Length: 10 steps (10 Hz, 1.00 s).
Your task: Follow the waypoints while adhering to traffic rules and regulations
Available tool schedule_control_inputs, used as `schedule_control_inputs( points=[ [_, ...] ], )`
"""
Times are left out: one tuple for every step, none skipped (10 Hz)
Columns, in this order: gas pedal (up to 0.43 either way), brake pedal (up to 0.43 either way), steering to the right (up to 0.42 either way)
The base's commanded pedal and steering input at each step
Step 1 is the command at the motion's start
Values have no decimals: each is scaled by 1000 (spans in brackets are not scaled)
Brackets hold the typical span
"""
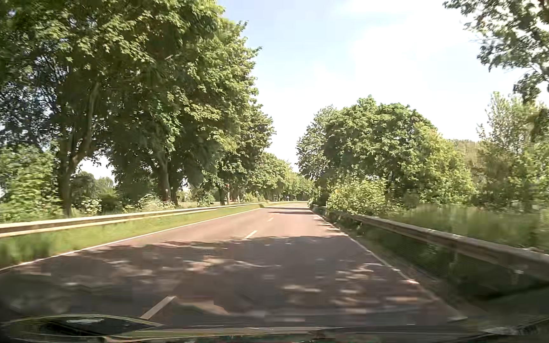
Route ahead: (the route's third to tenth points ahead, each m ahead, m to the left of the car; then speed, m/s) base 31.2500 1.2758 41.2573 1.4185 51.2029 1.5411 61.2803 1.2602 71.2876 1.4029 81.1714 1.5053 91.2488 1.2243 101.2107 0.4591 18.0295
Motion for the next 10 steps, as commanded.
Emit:
schedule_control_inputs(
  points=[
    [177, 0, -2],
    [177, 0, -2],
    [177, 0, -2],
    [177, 0, -2],
    [177, 0, -2],
    [177, 0, -1],
    [177, 0, -1],
    [177, 0, -1],
    [177, 0, -1],
    [177, 0, -1]
  ],
)
